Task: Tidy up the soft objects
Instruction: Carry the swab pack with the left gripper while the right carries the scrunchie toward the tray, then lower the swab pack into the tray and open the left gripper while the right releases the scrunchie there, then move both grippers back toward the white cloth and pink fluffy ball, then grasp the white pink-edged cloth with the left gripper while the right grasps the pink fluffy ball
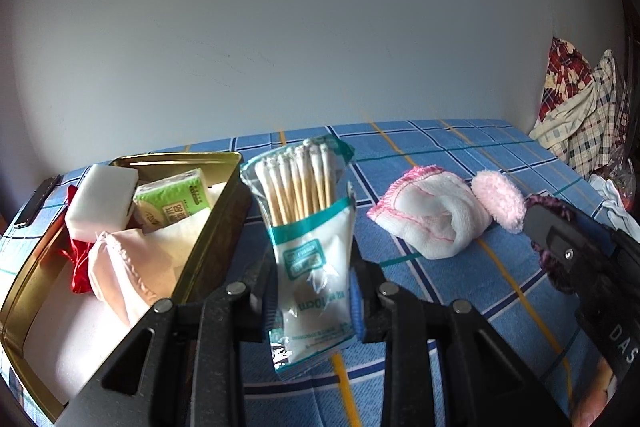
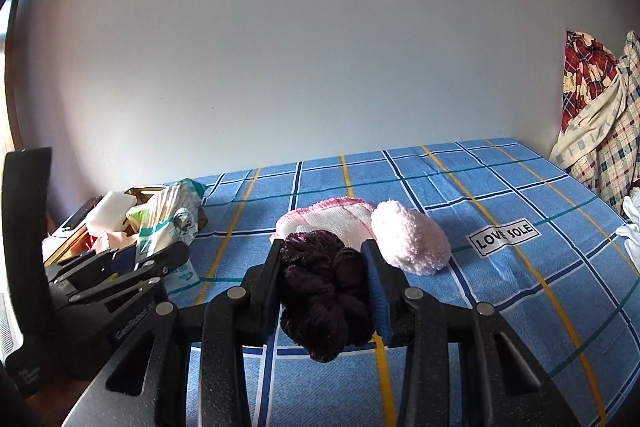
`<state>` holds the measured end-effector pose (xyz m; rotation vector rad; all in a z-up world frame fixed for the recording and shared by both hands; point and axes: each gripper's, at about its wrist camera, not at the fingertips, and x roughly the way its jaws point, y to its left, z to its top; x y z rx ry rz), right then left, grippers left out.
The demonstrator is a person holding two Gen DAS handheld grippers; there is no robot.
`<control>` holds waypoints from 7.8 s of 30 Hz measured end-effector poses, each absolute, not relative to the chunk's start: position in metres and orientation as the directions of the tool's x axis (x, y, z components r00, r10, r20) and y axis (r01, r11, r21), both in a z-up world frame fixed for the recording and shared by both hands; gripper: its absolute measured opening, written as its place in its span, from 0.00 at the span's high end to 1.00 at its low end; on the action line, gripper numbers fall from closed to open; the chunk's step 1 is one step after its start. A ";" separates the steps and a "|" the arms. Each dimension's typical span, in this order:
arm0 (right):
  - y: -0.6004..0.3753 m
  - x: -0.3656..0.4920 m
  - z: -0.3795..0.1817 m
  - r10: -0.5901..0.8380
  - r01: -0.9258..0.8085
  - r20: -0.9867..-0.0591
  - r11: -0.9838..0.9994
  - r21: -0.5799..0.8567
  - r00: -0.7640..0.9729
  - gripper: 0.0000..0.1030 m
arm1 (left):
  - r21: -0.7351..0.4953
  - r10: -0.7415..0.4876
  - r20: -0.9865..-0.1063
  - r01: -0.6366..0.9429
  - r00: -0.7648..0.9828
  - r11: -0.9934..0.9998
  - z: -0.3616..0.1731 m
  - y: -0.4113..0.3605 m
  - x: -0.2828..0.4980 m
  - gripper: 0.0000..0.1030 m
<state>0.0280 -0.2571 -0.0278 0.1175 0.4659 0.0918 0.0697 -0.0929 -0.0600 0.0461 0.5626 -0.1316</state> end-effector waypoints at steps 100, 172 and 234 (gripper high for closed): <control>-0.120 0.021 0.007 0.375 -0.392 -0.296 0.920 -0.001 0.879 0.61 | 0.015 0.119 -0.655 -0.144 0.746 0.989 -0.057 0.110 0.055 0.66; -0.145 0.049 0.001 0.346 -0.388 -0.451 0.922 -0.001 0.823 0.30 | 0.046 0.113 -0.505 -0.105 0.855 0.993 -0.012 0.033 0.021 0.03; -0.334 0.101 -0.047 0.011 0.085 -0.559 0.986 0.146 0.829 0.72 | -0.045 -0.294 -0.723 0.382 0.625 0.923 -0.091 -0.197 0.156 0.85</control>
